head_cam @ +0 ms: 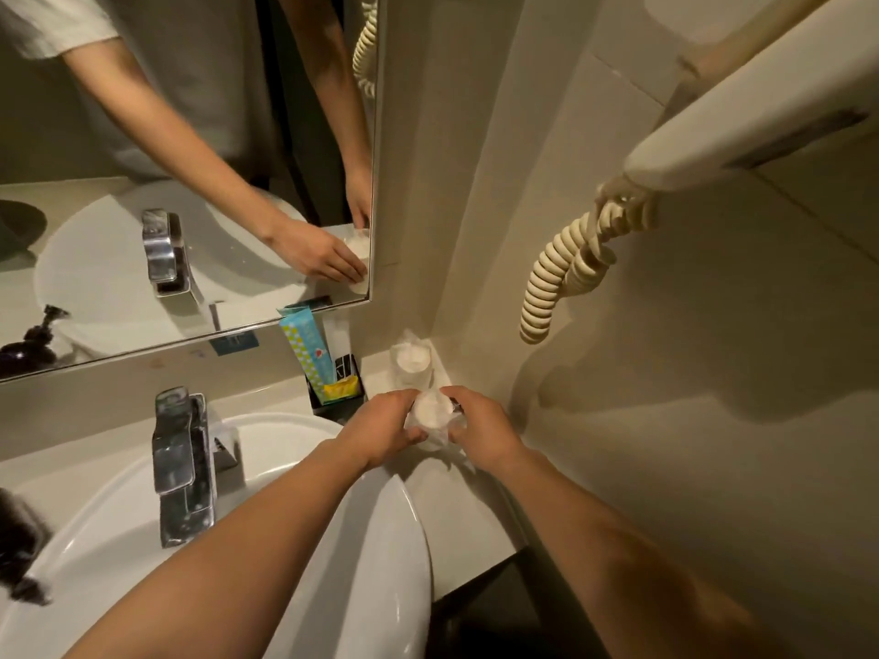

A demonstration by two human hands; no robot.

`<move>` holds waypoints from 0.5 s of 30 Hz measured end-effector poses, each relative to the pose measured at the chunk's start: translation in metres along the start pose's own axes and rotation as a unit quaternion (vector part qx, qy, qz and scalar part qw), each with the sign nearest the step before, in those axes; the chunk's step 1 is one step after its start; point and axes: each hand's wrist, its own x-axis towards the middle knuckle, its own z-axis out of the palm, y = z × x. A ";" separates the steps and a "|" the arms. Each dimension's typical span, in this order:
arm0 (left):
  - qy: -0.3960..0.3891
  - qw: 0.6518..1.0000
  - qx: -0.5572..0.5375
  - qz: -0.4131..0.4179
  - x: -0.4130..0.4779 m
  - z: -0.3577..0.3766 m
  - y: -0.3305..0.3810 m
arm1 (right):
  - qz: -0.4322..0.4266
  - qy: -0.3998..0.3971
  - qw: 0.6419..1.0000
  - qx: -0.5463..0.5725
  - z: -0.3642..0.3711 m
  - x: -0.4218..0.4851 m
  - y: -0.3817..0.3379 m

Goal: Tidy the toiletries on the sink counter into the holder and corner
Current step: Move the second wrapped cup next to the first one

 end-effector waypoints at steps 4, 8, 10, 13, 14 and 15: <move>-0.011 1.000 -0.009 -0.009 0.017 0.004 -0.010 | 0.018 -0.001 1.000 0.021 0.008 0.016 0.005; -0.020 1.000 -0.005 -0.018 0.030 0.008 -0.016 | 0.025 -0.003 0.998 0.050 0.012 0.026 0.007; -0.021 1.000 0.000 -0.021 0.034 0.010 -0.019 | 0.024 -0.003 0.998 0.057 0.014 0.029 0.008; -0.030 0.999 0.011 -0.026 0.037 0.012 -0.023 | 0.026 -0.013 0.998 0.060 0.016 0.034 0.009; -0.031 0.999 0.013 -0.029 0.038 0.013 -0.024 | 0.029 -0.015 0.998 0.060 0.017 0.035 0.009; -0.031 0.999 0.012 -0.031 0.039 0.014 -0.025 | 0.031 -0.016 0.998 0.060 0.017 0.036 0.010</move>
